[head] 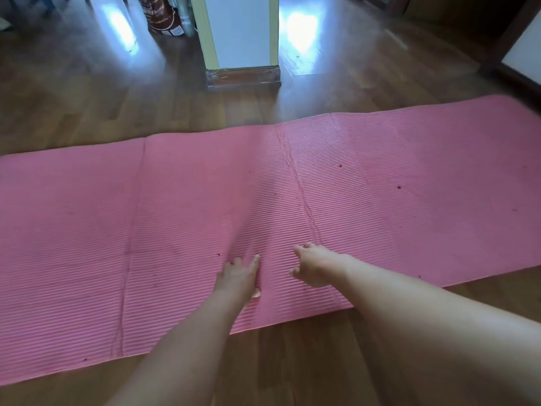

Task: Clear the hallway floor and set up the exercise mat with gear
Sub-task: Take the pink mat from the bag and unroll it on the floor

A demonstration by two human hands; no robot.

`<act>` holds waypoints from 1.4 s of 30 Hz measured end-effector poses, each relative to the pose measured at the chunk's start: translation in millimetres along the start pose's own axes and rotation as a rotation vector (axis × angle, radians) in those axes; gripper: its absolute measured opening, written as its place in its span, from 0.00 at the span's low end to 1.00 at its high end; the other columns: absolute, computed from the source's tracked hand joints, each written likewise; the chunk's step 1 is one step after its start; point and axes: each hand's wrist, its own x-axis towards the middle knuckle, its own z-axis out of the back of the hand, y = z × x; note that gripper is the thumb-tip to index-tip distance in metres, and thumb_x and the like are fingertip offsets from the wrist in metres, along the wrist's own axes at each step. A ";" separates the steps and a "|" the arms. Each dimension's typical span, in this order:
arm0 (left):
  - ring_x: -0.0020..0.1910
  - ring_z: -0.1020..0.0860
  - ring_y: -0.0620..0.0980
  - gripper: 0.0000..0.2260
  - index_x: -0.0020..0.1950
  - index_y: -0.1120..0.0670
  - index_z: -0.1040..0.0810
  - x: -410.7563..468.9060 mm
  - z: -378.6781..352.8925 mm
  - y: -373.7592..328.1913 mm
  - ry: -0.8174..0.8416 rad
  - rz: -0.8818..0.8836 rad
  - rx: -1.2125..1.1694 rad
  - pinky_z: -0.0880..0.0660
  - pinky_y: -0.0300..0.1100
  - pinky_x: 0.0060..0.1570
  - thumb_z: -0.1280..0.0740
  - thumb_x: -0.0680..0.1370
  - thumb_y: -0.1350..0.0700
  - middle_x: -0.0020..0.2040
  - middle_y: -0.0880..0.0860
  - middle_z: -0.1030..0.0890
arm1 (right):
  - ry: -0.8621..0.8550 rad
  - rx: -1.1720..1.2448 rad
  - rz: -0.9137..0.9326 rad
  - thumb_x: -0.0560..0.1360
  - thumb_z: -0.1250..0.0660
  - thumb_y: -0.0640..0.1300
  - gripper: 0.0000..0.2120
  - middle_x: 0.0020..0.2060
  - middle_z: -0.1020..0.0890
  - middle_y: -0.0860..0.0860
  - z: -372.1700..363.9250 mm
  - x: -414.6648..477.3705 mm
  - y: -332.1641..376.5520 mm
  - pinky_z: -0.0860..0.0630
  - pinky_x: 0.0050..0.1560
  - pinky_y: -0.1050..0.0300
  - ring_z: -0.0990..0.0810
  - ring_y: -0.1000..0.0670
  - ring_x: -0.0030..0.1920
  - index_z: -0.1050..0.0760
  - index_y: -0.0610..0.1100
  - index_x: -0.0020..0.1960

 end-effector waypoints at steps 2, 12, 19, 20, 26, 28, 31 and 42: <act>0.69 0.38 0.60 0.37 0.77 0.45 0.55 0.7 0.6 -1.7 -0.002 -0.004 -0.010 0.36 0.55 0.67 0.34 0.76 0.48 0.70 0.60 0.37 | -0.016 0.000 0.007 0.80 0.43 0.52 0.30 0.77 0.49 0.44 2.3 -0.9 -0.4 0.45 0.73 0.43 0.48 0.40 0.75 0.49 0.45 0.77; 0.72 0.39 0.57 0.29 0.75 0.50 0.44 -20.8 -1.7 21.1 -0.160 -0.048 -0.037 0.35 0.52 0.68 0.37 0.78 0.47 0.72 0.57 0.37 | -0.084 0.009 0.047 0.80 0.43 0.52 0.30 0.76 0.47 0.45 -5.4 -4.5 2.9 0.47 0.74 0.43 0.50 0.42 0.76 0.49 0.45 0.77; 0.68 0.34 0.56 0.26 0.74 0.53 0.41 -30.1 29.5 23.8 -0.210 -0.025 0.014 0.33 0.51 0.65 0.40 0.79 0.47 0.71 0.55 0.35 | -0.123 0.007 0.089 0.80 0.43 0.51 0.29 0.76 0.47 0.45 5.5 -14.4 16.6 0.46 0.74 0.43 0.50 0.43 0.76 0.48 0.44 0.76; 0.67 0.34 0.56 0.25 0.74 0.53 0.41 -32.3 34.9 23.5 -0.206 -0.025 0.020 0.33 0.51 0.65 0.40 0.79 0.47 0.71 0.55 0.35 | -0.127 0.004 0.092 0.80 0.43 0.51 0.29 0.76 0.46 0.45 8.1 -16.8 18.6 0.46 0.73 0.43 0.49 0.42 0.76 0.48 0.44 0.76; 0.72 0.37 0.56 0.25 0.76 0.52 0.43 -54.2 77.3 28.9 -0.156 -0.030 0.037 0.37 0.50 0.68 0.42 0.80 0.48 0.75 0.55 0.39 | -0.166 0.018 0.104 0.79 0.42 0.51 0.27 0.73 0.38 0.44 31.4 -32.2 30.5 0.39 0.70 0.43 0.40 0.41 0.72 0.43 0.42 0.74; 0.72 0.37 0.56 0.25 0.76 0.51 0.43 -61.0 98.0 31.9 -0.156 -0.021 0.038 0.37 0.49 0.68 0.42 0.81 0.49 0.76 0.54 0.40 | -0.201 0.044 0.099 0.79 0.41 0.51 0.25 0.70 0.32 0.43 46.5 -39.1 36.8 0.34 0.68 0.45 0.34 0.41 0.69 0.39 0.41 0.72; 0.69 0.33 0.57 0.23 0.74 0.53 0.39 -70.1 135.3 30.6 -0.172 -0.022 0.030 0.34 0.49 0.66 0.41 0.80 0.50 0.73 0.54 0.36 | -0.278 0.093 0.071 0.78 0.40 0.48 0.21 0.65 0.27 0.41 79.3 -50.6 48.4 0.29 0.63 0.51 0.28 0.41 0.65 0.32 0.40 0.68; 0.67 0.31 0.55 0.20 0.71 0.53 0.34 -162.6 310.0 -19.7 -0.179 -0.051 -0.013 0.33 0.47 0.65 0.40 0.80 0.52 0.69 0.53 0.30 | -0.275 0.187 0.079 0.79 0.42 0.41 0.18 0.63 0.26 0.40 233.9 -173.4 64.1 0.26 0.56 0.56 0.25 0.42 0.60 0.32 0.37 0.67</act>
